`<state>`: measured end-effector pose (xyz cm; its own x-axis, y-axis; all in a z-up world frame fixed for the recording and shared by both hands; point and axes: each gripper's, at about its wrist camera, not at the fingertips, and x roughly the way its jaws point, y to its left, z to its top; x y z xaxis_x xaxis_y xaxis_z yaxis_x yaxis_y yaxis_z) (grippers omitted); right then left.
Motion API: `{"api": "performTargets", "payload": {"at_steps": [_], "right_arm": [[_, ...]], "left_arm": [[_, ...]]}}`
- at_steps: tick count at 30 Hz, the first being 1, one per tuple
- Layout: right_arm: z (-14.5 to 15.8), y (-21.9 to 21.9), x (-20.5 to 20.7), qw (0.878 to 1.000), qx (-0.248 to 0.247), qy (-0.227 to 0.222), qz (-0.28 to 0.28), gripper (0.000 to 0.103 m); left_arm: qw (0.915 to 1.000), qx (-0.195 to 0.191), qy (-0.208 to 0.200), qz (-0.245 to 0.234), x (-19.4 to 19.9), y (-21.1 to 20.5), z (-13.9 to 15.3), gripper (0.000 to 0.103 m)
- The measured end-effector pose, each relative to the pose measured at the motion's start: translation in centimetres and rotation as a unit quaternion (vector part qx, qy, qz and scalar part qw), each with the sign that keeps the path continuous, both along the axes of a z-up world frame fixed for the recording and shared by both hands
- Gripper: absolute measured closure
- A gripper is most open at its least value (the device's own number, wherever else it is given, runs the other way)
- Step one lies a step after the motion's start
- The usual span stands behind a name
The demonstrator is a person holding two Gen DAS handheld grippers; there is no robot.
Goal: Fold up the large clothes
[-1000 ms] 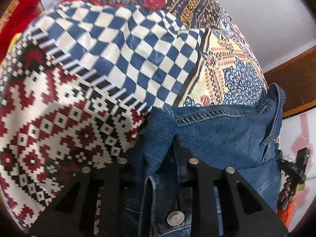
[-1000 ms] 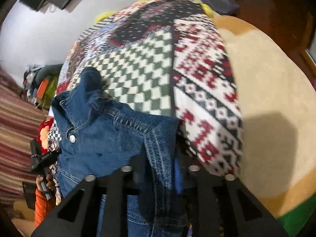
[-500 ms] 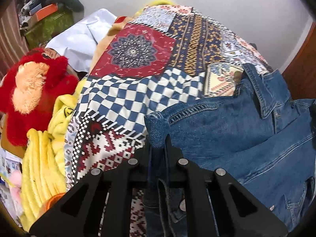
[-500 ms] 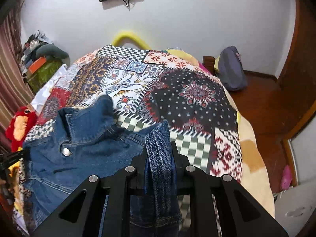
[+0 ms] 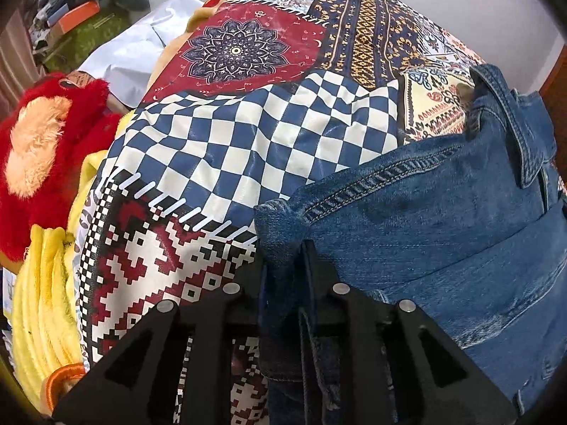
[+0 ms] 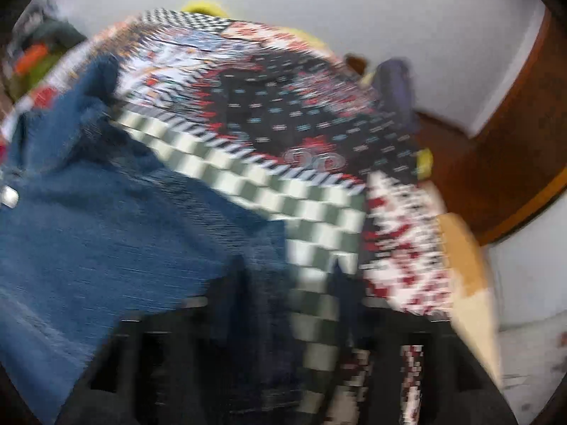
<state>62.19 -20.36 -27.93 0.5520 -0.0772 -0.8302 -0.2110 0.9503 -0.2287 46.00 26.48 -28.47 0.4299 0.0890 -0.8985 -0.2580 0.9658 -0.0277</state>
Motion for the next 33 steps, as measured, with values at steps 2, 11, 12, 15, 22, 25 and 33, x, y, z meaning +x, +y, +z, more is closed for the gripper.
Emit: {"api": "performTargets", "payload": {"at_steps": [2,11,12,15,22,25,33], "right_arm": [[0.2,-0.6,-0.3,1.0,0.009,0.007,0.005,0.022],[7.4,-2.4,-4.6,0.997,0.079,-0.003,0.013,0.022],[8.8,-2.3,-5.5,0.996,0.087,-0.013,0.021,0.022],[12.4,-2.2,-8.3,0.993,0.106,-0.039,0.04,0.022],[18.4,-1.6,-15.6,0.985,0.129,-0.085,0.081,0.02],[19.8,-1.5,-19.2,0.981,0.134,-0.097,0.096,0.017],[20.0,-2.4,-28.4,0.977,0.152,-0.092,0.117,0.012]], "left_arm": [[1.0,0.002,0.004,-0.002,-0.2,-0.1,0.1,0.083],[0.9994,0.032,-0.007,-0.011,-3.3,-1.8,4.2,0.08],[0.9994,0.031,-0.013,-0.014,-3.8,-2.1,5.0,0.08],[0.9983,0.032,-0.041,-0.027,-5.8,-3.4,8.1,0.075],[0.9889,0.027,-0.119,-0.084,-11.7,-7.4,15.6,0.043],[0.9828,0.024,-0.155,-0.098,-14.9,-9.1,18.3,0.029],[0.9818,-0.016,-0.168,-0.088,-21.6,-10.4,19.5,0.002]]}}
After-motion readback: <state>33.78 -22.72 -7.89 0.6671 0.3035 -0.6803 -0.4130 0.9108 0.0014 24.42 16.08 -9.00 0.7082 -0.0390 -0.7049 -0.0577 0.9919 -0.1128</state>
